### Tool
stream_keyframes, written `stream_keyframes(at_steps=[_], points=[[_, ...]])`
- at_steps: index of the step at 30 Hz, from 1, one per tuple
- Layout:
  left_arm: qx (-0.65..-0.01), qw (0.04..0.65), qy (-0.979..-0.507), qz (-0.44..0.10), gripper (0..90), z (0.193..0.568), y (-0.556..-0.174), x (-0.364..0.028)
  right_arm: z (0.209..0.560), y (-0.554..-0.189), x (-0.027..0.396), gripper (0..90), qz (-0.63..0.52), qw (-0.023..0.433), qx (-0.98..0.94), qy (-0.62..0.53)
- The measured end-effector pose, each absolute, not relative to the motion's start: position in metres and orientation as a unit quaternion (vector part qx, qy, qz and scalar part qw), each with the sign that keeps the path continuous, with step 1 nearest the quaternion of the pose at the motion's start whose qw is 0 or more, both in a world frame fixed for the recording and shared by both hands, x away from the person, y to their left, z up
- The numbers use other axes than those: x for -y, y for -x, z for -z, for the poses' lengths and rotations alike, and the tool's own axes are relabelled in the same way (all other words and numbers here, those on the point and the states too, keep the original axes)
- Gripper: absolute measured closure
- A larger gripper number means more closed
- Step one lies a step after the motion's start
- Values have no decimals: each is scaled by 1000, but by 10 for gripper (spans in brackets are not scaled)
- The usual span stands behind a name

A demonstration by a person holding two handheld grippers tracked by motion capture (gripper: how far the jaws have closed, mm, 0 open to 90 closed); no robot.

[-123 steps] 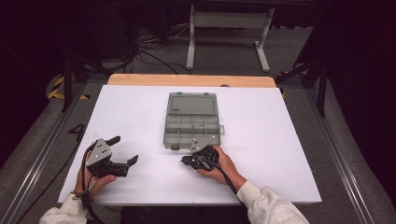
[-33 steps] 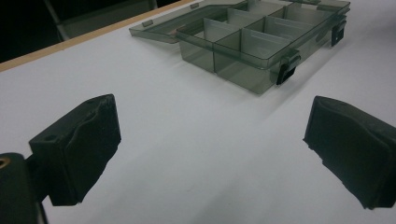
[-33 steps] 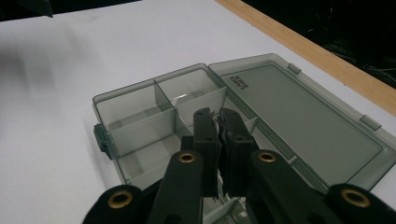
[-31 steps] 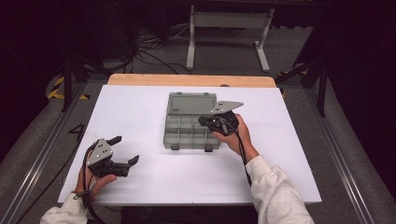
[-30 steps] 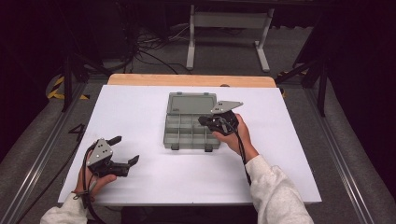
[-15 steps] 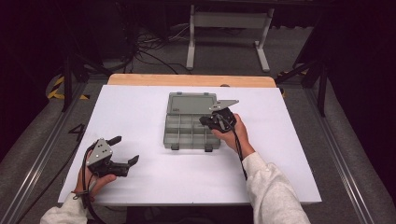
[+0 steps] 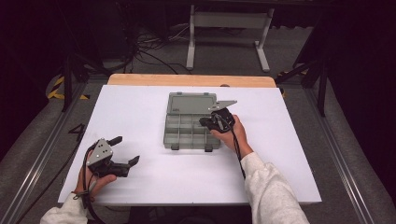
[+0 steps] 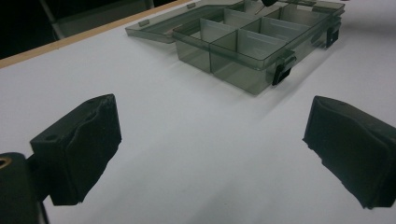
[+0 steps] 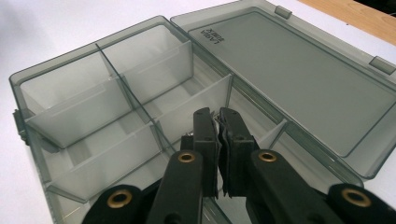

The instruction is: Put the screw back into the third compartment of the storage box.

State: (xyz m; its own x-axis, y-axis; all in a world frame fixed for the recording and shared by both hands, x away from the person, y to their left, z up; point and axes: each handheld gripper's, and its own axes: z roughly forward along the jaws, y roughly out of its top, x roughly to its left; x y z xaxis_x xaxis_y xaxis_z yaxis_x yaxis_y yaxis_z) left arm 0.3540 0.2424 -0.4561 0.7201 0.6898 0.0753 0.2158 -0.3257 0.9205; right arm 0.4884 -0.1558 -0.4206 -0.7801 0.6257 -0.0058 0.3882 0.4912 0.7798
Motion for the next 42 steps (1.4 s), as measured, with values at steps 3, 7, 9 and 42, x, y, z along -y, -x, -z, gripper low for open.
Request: stream_keyframes(at_steps=[3,7,9,42], points=[[-293,504,-779,-232,47,457,-355,-243,421,-489,156,869,-409,146,-850,-299],[-291,505,-780,-230,47,457,-356,-243,424,-489,156,865,-405,145,-851,-301],[-291,507,-779,-228,47,457,-356,-244,424,-489,156,856,-405,145,-852,-300],[-288,500,-781,-238,65,442,-392,-231,405,-453,191,514,-454,223,-829,-238]])
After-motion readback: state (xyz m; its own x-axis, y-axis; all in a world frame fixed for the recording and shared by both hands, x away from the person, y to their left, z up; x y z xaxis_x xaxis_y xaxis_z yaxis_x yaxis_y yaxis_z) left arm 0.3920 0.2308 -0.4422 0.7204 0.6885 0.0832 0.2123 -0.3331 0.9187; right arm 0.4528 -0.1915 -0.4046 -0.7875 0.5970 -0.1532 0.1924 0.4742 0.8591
